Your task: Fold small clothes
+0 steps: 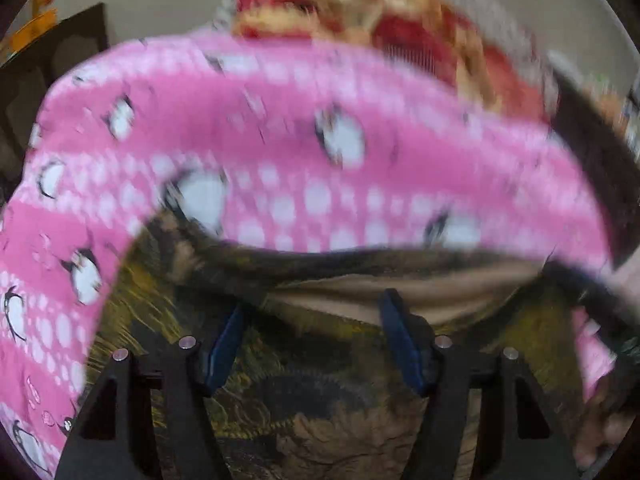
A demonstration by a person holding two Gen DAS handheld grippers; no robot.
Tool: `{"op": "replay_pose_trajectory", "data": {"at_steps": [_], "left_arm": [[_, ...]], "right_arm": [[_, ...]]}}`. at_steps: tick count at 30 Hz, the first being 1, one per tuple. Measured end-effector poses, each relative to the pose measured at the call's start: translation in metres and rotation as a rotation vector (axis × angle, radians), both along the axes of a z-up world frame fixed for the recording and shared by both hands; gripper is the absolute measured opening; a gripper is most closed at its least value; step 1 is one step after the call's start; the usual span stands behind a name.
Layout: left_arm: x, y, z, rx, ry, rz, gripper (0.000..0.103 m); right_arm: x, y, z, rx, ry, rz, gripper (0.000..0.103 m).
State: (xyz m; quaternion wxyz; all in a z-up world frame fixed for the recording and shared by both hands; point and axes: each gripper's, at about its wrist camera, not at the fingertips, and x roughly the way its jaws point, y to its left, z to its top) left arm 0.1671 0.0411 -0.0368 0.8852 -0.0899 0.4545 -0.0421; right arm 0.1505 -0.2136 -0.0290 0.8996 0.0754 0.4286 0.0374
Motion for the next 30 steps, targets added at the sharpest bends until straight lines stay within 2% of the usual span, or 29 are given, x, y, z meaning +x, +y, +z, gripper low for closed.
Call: {"op": "replay_pose_trajectory", "data": {"at_steps": [3, 5, 7, 11, 13, 15, 17, 19, 21, 24, 26, 27, 30], "left_arm": [[-0.009, 0.002, 0.008, -0.009, -0.046, -0.005, 0.074], [-0.01, -0.001, 0.0, 0.001, -0.021, -0.012, 0.074], [-0.016, -0.004, -0.01, -0.063, 0.0, -0.021, 0.074], [-0.026, -0.029, -0.025, -0.092, 0.065, -0.137, 0.074], [-0.022, -0.041, -0.032, -0.045, 0.076, -0.168, 0.074], [-0.004, -0.044, -0.033, -0.019, 0.079, -0.141, 0.074], [0.012, -0.038, -0.024, -0.012, 0.025, -0.095, 0.074], [0.023, -0.026, -0.015, 0.092, -0.082, -0.042, 0.074], [0.026, -0.007, -0.025, 0.194, -0.08, 0.022, 0.074], [0.003, 0.041, -0.046, 0.081, -0.056, 0.037, 0.075], [-0.022, 0.069, -0.047, -0.012, -0.074, 0.08, 0.075], [-0.036, 0.08, -0.045, -0.024, -0.095, 0.115, 0.076], [-0.048, 0.104, -0.053, -0.134, -0.094, 0.16, 0.076]], "right_arm": [[-0.013, -0.013, -0.003, 0.012, -0.012, -0.02, 0.087], [-0.015, -0.018, -0.009, 0.028, 0.001, -0.038, 0.087], [-0.019, -0.024, -0.016, 0.024, 0.009, -0.063, 0.087], [-0.024, -0.03, -0.031, -0.033, 0.038, -0.077, 0.087], [-0.027, -0.038, -0.047, -0.055, 0.062, -0.096, 0.087], [-0.033, -0.05, -0.054, 0.025, 0.044, -0.108, 0.087], [-0.039, -0.055, -0.049, 0.057, 0.007, -0.11, 0.089], [-0.04, -0.058, -0.051, 0.089, 0.005, -0.091, 0.091], [-0.04, -0.062, -0.053, 0.125, 0.008, -0.087, 0.092], [-0.04, -0.067, -0.054, 0.18, 0.003, -0.066, 0.096], [-0.043, -0.071, -0.054, 0.226, -0.004, -0.056, 0.097], [-0.045, -0.076, -0.055, 0.257, -0.009, -0.053, 0.097], [-0.05, -0.09, -0.058, 0.374, -0.044, -0.041, 0.097]]}}
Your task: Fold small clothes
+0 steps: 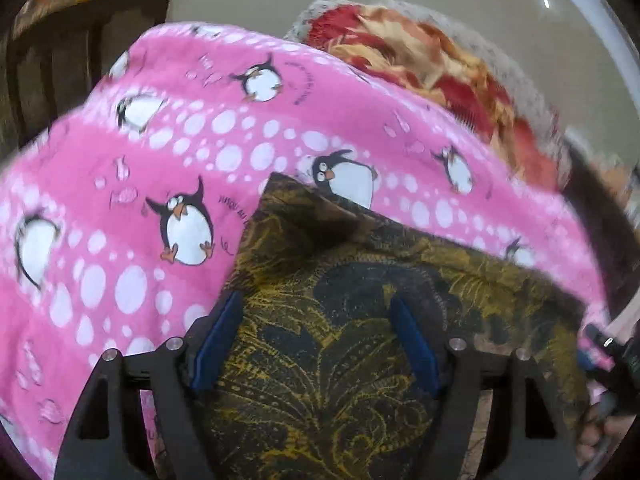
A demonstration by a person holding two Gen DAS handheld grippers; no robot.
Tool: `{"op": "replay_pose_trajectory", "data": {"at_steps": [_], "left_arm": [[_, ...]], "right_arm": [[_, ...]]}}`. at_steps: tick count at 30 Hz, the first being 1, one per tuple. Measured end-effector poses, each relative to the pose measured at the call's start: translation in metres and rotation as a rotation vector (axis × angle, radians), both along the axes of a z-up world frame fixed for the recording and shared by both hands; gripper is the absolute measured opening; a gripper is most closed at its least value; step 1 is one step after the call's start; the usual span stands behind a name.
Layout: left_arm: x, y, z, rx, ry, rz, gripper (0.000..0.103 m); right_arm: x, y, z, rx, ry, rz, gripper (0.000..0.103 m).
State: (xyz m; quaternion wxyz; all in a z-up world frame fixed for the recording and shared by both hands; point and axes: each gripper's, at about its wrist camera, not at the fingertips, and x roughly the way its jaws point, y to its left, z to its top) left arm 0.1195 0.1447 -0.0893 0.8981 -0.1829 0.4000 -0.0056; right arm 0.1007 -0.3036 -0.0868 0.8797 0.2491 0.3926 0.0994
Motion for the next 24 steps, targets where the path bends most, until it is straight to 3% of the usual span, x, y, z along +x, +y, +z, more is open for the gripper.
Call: {"op": "replay_pose_trajectory", "data": {"at_steps": [2, 4, 7, 10, 12, 13, 16, 17, 18, 20, 22, 24], "left_arm": [[0.002, -0.002, -0.003, 0.025, 0.017, 0.002, 0.076], [0.006, -0.016, -0.001, 0.112, 0.039, -0.01, 0.079], [0.0, -0.029, 0.019, 0.217, 0.044, -0.054, 0.079], [-0.052, -0.04, 0.049, 0.16, -0.009, -0.138, 0.08], [-0.083, -0.052, 0.049, 0.199, 0.017, -0.192, 0.08], [-0.101, -0.06, 0.041, 0.241, 0.049, -0.237, 0.08], [-0.109, -0.069, 0.006, 0.306, 0.175, -0.255, 0.081], [-0.121, -0.069, 0.003, 0.328, 0.13, -0.26, 0.084], [-0.128, -0.072, 0.001, 0.363, 0.102, -0.274, 0.086], [-0.133, -0.068, 0.004, 0.353, 0.111, -0.275, 0.086], [-0.148, -0.053, 0.02, 0.271, 0.099, -0.247, 0.086], [-0.178, -0.031, 0.035, 0.209, 0.034, -0.207, 0.086]], "right_arm": [[0.002, -0.013, -0.006, 0.103, 0.001, -0.01, 0.098], [0.006, -0.014, -0.006, 0.113, 0.022, -0.018, 0.098], [0.009, 0.016, 0.02, -0.122, 0.134, -0.002, 0.092], [-0.032, 0.06, 0.067, -0.245, 0.02, 0.142, 0.092], [-0.064, 0.091, 0.078, -0.421, 0.013, 0.19, 0.094], [-0.081, 0.106, 0.076, -0.519, 0.022, 0.21, 0.097], [-0.113, 0.127, 0.046, -0.695, 0.064, 0.268, 0.097], [-0.119, 0.125, 0.028, -0.723, 0.105, 0.27, 0.097], [-0.121, 0.121, 0.009, -0.72, 0.162, 0.274, 0.097], [-0.133, 0.108, 0.003, -0.653, 0.065, 0.237, 0.099], [-0.133, 0.107, 0.009, -0.65, 0.088, 0.22, 0.099], [-0.137, 0.115, 0.025, -0.635, 0.071, 0.208, 0.099]]}}
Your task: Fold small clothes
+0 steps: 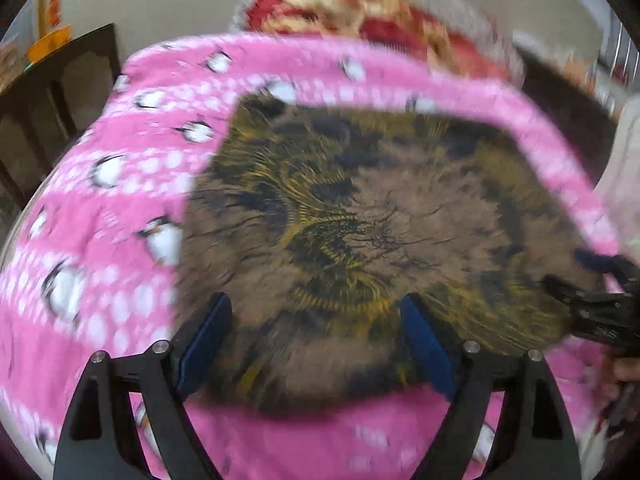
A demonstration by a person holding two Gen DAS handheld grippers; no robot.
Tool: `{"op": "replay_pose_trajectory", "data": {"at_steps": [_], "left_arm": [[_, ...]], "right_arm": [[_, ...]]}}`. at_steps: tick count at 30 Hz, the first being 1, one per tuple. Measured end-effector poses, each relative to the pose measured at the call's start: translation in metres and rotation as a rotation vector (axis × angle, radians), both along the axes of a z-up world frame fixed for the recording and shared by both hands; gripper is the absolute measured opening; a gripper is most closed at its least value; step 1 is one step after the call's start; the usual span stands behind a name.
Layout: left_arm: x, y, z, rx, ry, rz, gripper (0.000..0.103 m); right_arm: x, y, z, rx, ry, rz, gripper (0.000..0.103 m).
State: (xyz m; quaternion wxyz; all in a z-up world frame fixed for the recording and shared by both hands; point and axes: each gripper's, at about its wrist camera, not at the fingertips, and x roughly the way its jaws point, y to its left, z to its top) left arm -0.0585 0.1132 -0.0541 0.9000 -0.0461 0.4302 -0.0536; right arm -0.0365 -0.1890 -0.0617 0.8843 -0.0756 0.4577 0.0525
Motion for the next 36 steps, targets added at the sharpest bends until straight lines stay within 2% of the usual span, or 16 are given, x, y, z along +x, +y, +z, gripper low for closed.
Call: {"op": "replay_pose_trajectory", "data": {"at_steps": [3, 7, 8, 11, 13, 17, 19, 22, 24, 25, 27, 29, 30, 32, 34, 36], "left_arm": [[-0.039, 0.029, 0.003, -0.073, -0.023, 0.077, 0.09], [-0.06, 0.051, -0.015, -0.149, 0.055, 0.113, 0.09], [-0.058, 0.056, -0.022, -0.183, 0.081, 0.111, 0.09], [-0.053, 0.069, -0.036, -0.346, 0.135, 0.13, 0.093], [-0.048, 0.071, -0.034, -0.421, 0.131, 0.126, 0.1], [-0.027, 0.068, -0.035, -0.543, 0.134, 0.089, 0.1], [-0.013, 0.071, -0.039, -0.598, 0.117, 0.118, 0.1], [-0.007, 0.079, -0.044, -0.735, 0.106, 0.175, 0.1], [-0.005, 0.073, -0.049, -0.856, 0.128, 0.138, 0.1], [-0.006, 0.069, -0.047, -0.854, 0.14, 0.117, 0.099], [-0.003, 0.079, -0.041, -0.799, 0.098, 0.15, 0.083], [0.002, 0.099, -0.05, -0.829, 0.102, 0.243, 0.08], [0.004, 0.104, -0.054, -0.856, 0.12, 0.258, 0.072], [0.006, 0.1, -0.052, -0.823, 0.132, 0.238, 0.068], [0.005, 0.098, -0.052, -0.787, 0.147, 0.245, 0.051], [0.006, 0.098, -0.058, -0.779, 0.171, 0.265, 0.03]], "right_arm": [[-0.008, 0.023, 0.028, 0.08, -0.091, 0.056, 0.099], [0.007, 0.057, 0.032, 0.102, -0.107, 0.093, 0.099], [0.013, 0.063, 0.025, 0.091, -0.088, 0.1, 0.099], [0.026, 0.074, -0.028, 0.036, 0.08, 0.099, 0.1], [0.017, 0.066, -0.03, 0.095, -0.012, 0.099, 0.102], [0.016, 0.068, -0.03, 0.087, -0.029, 0.097, 0.102], [0.018, 0.069, -0.029, 0.091, -0.036, 0.096, 0.102], [0.016, 0.069, -0.029, 0.094, -0.041, 0.097, 0.102], [0.018, 0.069, -0.029, 0.095, -0.044, 0.096, 0.102], [0.017, 0.068, -0.028, 0.093, -0.046, 0.095, 0.102], [0.01, 0.067, -0.03, 0.094, -0.048, 0.095, 0.102], [0.008, 0.066, -0.03, 0.094, -0.049, 0.096, 0.102], [0.008, 0.066, -0.03, 0.093, -0.05, 0.096, 0.102], [0.009, 0.066, -0.03, 0.095, -0.048, 0.096, 0.102], [0.009, 0.066, -0.03, 0.094, -0.046, 0.096, 0.102], [0.012, 0.067, -0.029, 0.09, -0.02, 0.09, 0.102]]}}
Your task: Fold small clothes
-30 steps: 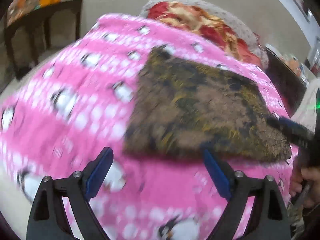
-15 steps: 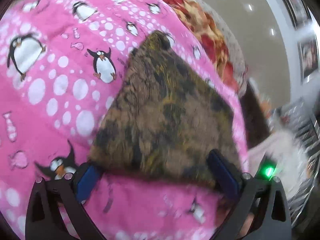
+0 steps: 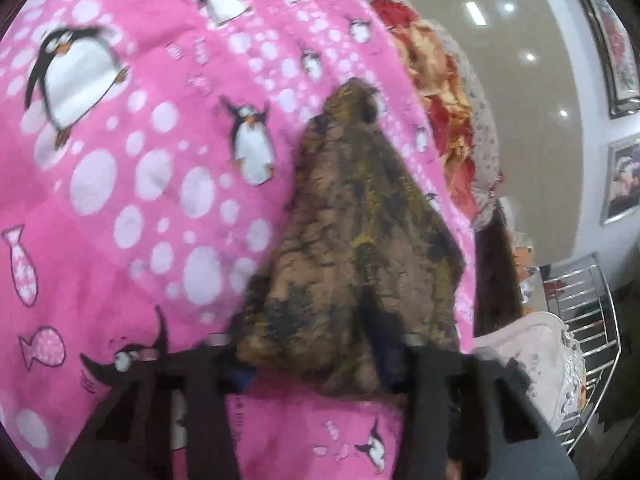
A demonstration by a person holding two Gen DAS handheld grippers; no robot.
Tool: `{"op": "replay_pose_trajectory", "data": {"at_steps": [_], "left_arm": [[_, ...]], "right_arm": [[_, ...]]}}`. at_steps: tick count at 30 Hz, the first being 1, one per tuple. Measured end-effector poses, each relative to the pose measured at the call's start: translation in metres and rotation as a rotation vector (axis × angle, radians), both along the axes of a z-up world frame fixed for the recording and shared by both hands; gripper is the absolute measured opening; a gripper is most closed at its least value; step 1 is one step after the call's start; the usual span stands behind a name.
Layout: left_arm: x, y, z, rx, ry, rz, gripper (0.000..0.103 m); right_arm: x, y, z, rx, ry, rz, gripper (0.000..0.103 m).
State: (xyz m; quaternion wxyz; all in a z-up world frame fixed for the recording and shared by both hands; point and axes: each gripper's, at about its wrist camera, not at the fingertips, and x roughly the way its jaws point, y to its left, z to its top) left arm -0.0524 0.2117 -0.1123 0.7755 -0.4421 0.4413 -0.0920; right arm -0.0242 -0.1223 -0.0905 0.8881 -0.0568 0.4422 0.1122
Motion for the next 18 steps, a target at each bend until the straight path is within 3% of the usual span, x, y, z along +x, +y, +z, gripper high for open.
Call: {"op": "replay_pose_trajectory", "data": {"at_steps": [2, 4, 7, 9, 10, 14, 18], "left_arm": [[0.0, -0.002, 0.0, 0.04, 0.0, 0.003, 0.024], [-0.002, -0.009, 0.01, 0.129, -0.026, -0.002, 0.02], [-0.009, -0.035, 0.041, 0.399, -0.108, -0.024, 0.017], [-0.016, -0.07, 0.069, 0.632, -0.24, -0.047, 0.016], [-0.017, -0.083, 0.076, 0.686, -0.28, -0.061, 0.016], [-0.016, -0.123, 0.096, 0.789, -0.405, -0.151, 0.014], [-0.01, -0.135, 0.096, 0.778, -0.427, -0.197, 0.012]], "right_arm": [[0.01, 0.003, 0.013, -0.001, 0.068, -0.007, 0.103], [0.024, 0.008, 0.041, 0.052, 0.058, 0.037, 0.102], [0.063, 0.029, 0.083, 0.089, 0.038, 0.115, 0.102], [0.095, 0.048, 0.1, 0.161, 0.076, 0.192, 0.102], [0.115, 0.06, 0.103, 0.203, 0.122, 0.238, 0.102], [0.182, 0.109, 0.094, 0.29, 0.307, 0.343, 0.102], [0.221, 0.15, 0.075, 0.251, 0.43, 0.366, 0.102]]}}
